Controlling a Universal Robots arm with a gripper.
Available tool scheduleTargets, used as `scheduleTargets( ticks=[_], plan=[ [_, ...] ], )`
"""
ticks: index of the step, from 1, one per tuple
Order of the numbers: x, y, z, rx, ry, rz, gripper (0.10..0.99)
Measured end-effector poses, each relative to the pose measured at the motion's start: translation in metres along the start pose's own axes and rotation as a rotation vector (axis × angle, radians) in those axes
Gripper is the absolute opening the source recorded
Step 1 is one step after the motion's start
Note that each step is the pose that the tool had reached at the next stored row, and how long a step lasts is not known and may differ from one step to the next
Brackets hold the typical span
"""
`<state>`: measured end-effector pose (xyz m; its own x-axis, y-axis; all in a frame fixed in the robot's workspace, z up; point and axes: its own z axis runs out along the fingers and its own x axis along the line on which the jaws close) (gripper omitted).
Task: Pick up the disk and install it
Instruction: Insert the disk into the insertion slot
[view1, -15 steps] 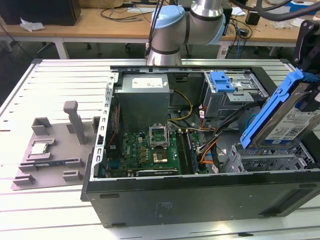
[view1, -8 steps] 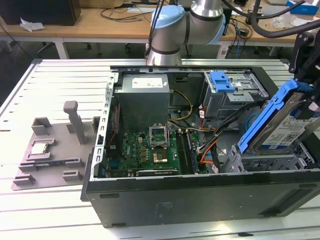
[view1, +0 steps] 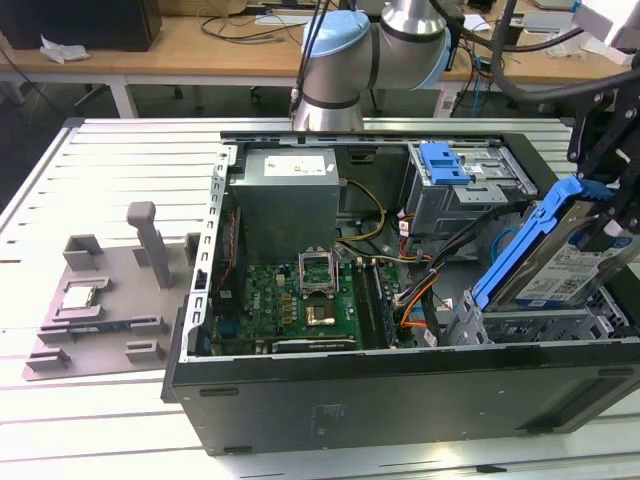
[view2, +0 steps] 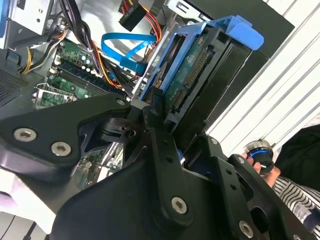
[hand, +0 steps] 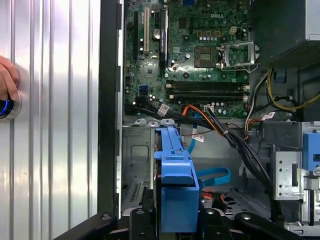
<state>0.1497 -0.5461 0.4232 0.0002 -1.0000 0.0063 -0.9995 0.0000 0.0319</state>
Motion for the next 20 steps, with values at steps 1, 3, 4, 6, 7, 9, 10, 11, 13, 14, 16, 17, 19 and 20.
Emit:
scheduleTargets(
  ticks=[1, 3, 4, 6, 7, 9, 10, 11, 13, 14, 16, 17, 19, 20],
  plan=[
    [0.0, -0.0001, 0.003, 0.0, 0.0, 0.0, 0.365],
    [-0.0001, -0.0002, 0.0071, 0.0, 0.0, 0.0, 0.365],
    [-0.0001, -0.0003, 0.0091, 0.0, 0.0001, 0.0, 0.365],
    [-0.0002, -0.0006, 0.0156, 0.0, 0.002, 0.0, 0.365],
    [-0.0001, -0.0006, 0.0203, 0.0, -0.0007, 0.0, 0.365],
    [-0.0002, -0.0007, 0.0204, 0.0, -0.0003, 0.0, 0.365],
    [-0.0001, -0.0006, 0.0202, 0.0, 0.0002, 0.0, 0.365],
    [-0.0001, -0.0006, 0.0203, 0.0, 0.0002, 0.0, 0.365],
    [-0.0001, -0.0006, 0.0211, 0.0, -0.0012, 0.0, 0.376],
    [-0.0002, -0.0006, 0.0208, 0.0, -0.0005, 0.0, 0.376],
    [-0.0002, -0.0006, 0.0206, 0.0, 0.0, 0.0, 0.439],
    [-0.0001, -0.0006, 0.0207, 0.0, -0.0001, 0.0, 0.439],
    [-0.0001, -0.0006, 0.0207, 0.0, 0.0001, 0.0, 0.439],
    [-0.0002, -0.0006, 0.0207, 0.0, 0.0, 0.0, 0.439]
  ],
)
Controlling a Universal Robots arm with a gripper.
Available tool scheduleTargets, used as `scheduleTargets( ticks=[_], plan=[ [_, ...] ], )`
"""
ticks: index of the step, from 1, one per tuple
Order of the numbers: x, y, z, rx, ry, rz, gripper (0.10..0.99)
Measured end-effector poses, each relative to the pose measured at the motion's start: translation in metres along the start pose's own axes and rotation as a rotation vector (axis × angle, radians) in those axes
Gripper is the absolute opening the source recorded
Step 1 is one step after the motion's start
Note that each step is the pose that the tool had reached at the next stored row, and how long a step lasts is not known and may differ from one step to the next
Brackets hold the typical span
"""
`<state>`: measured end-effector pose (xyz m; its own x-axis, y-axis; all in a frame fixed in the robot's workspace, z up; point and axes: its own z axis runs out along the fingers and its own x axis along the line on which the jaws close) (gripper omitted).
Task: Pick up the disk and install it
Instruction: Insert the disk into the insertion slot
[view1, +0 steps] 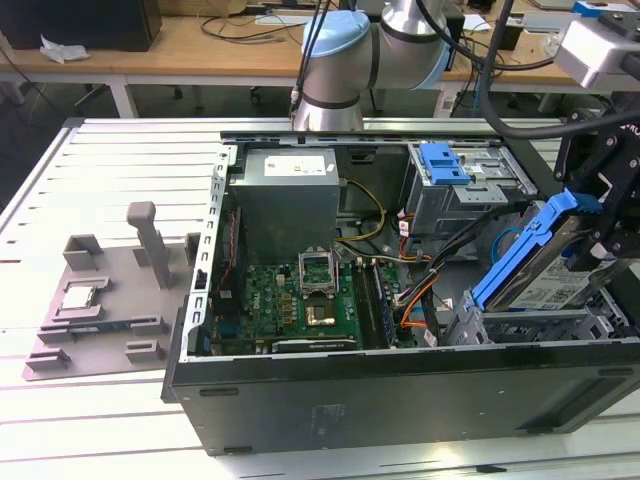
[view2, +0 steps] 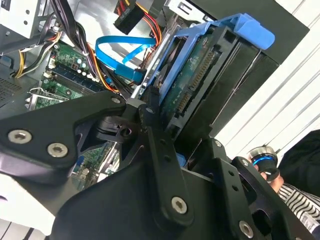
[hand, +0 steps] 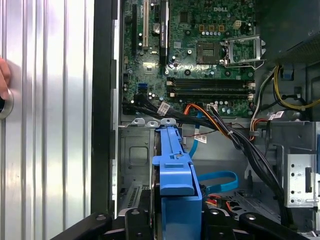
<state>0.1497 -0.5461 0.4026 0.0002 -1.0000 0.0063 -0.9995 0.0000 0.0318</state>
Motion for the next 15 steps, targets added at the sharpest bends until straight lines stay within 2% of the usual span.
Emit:
scheduleTargets(
  ticks=[5, 8, 11, 15],
  plan=[
    [0.0, 0.0004, -0.0001, 0.001, 0.0001, 0.0, 0.439],
    [0.0, 0.004, -0.0045, 0.014, 0.0004, 0.0, 0.439],
    [-0.0002, 0.0046, -0.0118, 0.02, 0.0022, 0.0, 0.439],
    [-0.0002, 0.0049, -0.0139, 0.022, 0.0033, 0.0, 0.439]
  ],
)
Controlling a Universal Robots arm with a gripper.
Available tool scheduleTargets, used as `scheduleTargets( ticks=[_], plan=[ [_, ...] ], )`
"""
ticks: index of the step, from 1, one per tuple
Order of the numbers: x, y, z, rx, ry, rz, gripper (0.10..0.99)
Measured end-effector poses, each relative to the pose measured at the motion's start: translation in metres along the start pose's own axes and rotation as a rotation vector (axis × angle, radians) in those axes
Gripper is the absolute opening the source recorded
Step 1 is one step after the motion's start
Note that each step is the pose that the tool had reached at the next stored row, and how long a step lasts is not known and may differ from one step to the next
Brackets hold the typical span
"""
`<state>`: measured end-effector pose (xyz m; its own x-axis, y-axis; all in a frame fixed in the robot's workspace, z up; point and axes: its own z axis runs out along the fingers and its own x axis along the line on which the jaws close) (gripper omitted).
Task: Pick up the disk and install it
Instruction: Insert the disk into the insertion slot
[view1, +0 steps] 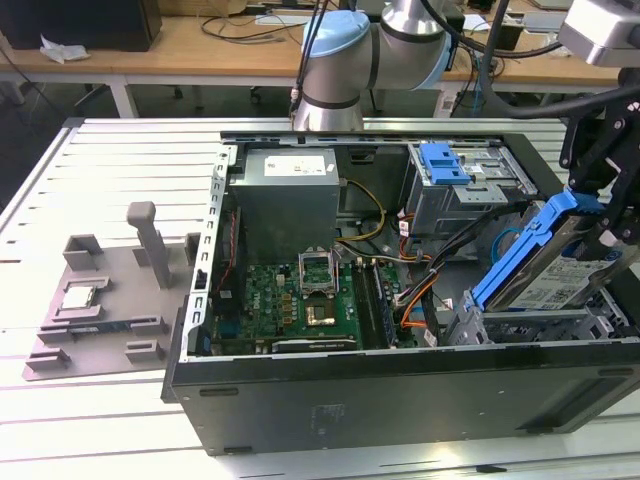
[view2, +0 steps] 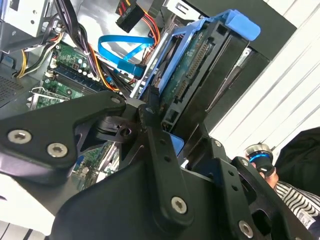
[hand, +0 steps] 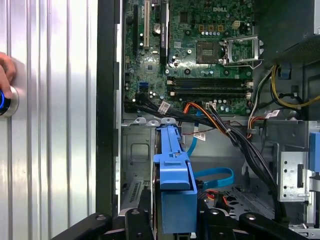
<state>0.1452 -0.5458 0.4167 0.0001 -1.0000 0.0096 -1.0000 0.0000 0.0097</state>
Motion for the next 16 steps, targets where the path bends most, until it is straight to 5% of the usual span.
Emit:
scheduleTargets(
  ticks=[12, 16],
  plan=[
    [0.0, 0.0, -0.0006, 0.0, 0.0014, 0.0, 0.365],
    [0.0001, 0.0001, -0.0103, 0.001, 0.005, 0.0, 0.365]
  ],
)
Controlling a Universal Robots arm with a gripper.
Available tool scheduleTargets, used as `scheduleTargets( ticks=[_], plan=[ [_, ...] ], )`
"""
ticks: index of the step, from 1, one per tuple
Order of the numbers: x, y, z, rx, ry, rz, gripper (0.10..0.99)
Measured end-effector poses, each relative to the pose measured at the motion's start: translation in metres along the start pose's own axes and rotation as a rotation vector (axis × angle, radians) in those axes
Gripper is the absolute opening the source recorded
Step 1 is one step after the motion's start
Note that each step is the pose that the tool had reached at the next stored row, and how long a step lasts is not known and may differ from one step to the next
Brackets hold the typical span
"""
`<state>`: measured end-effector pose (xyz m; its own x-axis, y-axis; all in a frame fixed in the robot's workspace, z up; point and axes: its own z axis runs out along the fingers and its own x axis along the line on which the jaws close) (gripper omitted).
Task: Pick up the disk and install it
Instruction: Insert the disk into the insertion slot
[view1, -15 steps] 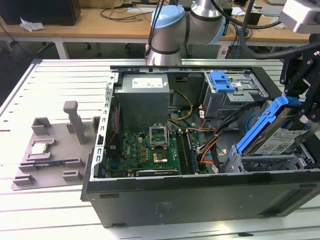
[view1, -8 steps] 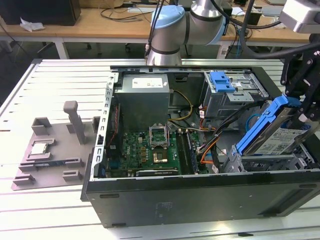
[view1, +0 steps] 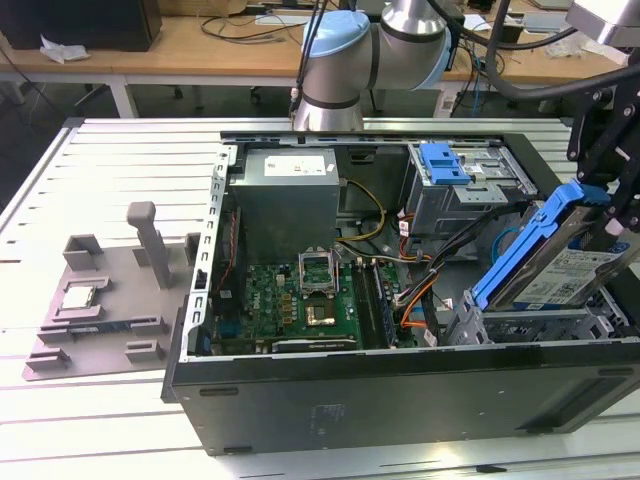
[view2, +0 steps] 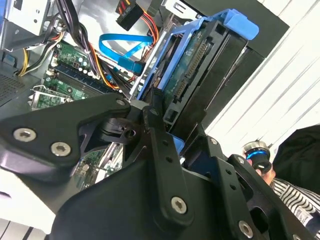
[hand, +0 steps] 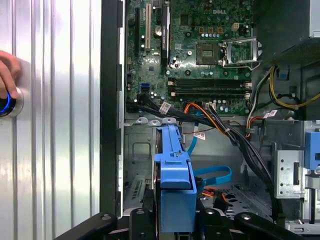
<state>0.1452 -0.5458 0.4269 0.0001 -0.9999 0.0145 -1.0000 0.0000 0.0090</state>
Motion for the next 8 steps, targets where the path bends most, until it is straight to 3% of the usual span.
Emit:
scheduleTargets(
  ticks=[5, 8],
  plan=[
    [0.0, 0.0007, -0.0003, 0.0, 0.0002, 0.0, 0.365],
    [-0.0001, 0.0102, 0.0001, 0.001, -0.0001, 0.0, 0.365]
  ],
)
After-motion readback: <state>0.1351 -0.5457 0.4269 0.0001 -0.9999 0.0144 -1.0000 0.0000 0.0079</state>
